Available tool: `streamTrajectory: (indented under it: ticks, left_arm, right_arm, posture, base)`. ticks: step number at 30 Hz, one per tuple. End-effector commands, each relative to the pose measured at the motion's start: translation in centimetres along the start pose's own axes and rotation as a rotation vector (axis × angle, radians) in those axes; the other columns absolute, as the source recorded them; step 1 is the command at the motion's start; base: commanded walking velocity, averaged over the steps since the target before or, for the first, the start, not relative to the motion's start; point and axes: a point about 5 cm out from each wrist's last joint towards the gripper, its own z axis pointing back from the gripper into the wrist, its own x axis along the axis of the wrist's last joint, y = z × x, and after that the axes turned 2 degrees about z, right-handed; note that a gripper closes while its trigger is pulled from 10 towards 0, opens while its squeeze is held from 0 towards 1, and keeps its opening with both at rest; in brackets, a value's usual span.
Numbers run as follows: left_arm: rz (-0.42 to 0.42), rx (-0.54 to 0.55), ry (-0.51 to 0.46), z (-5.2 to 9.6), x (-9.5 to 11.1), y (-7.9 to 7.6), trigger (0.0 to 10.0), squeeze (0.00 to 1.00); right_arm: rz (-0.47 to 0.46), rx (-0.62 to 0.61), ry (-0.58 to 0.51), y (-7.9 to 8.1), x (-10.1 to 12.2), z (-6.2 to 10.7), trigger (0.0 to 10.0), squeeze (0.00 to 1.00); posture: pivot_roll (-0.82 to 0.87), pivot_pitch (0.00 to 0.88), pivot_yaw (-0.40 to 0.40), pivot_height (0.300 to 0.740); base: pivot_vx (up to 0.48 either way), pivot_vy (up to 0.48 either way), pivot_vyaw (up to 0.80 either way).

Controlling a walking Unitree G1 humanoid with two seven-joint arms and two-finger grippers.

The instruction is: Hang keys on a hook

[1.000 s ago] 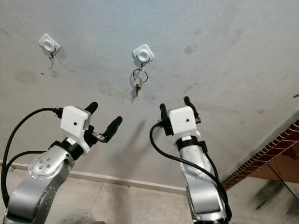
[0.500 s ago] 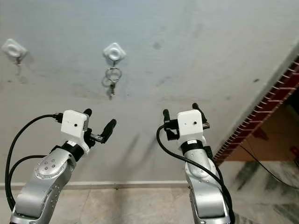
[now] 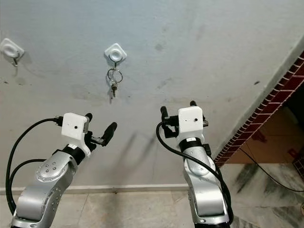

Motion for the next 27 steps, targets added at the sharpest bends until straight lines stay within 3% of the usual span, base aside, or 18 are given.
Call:
streamTrajectory:
  ticks: [1, 22, 27]
  left_arm:
    - [-0.002, -0.018, -0.020, -0.20, 0.93, -0.36, 10.0, 0.00]
    - [-0.013, -0.062, -0.008, -0.45, 1.46, -0.56, 10.0, 0.00]
    - [-0.055, -0.090, -0.011, -0.59, 1.90, -0.38, 10.0, 0.00]
  right_arm:
    - [-0.032, -0.012, 0.027, -0.20, -0.45, -0.05, 10.0, 0.00]
    - [-0.057, -0.038, 0.044, -0.69, -0.85, -0.14, 10.0, 0.00]
    - [-0.073, -0.056, 0.058, -0.68, -1.35, -0.11, 10.0, 0.00]
  posture:
    - [0.19, 0.021, -0.072, 0.740]
    - [0.21, 0.026, -0.043, 0.740]
    - [0.24, 0.019, -0.021, 0.740]
  base:
    - [0.000, 0.480, 0.00]
    - [0.000, 0.480, 0.00]
    - [0.000, 0.065, 0.00]
